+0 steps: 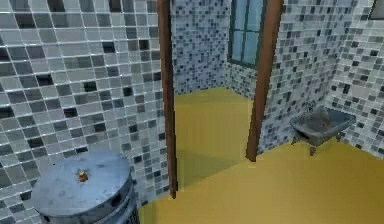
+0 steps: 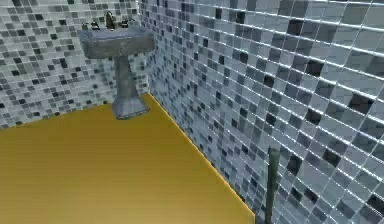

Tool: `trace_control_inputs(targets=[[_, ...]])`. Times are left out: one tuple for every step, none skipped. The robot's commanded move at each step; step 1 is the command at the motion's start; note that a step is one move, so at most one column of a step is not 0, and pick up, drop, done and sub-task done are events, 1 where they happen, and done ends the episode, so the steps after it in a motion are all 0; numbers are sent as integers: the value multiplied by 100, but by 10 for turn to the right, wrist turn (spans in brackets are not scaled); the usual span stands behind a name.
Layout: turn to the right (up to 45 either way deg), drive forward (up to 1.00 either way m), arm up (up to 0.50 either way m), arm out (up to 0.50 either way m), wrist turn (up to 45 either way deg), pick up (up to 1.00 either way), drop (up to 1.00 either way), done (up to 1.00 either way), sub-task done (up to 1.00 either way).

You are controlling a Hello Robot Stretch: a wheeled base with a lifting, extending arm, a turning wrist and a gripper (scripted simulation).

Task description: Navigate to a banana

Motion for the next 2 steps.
trace_control_inputs(targets=[[330,0,0,0,0,0,0,0,0],[0,30,0,0,0,0,0,0,0]])
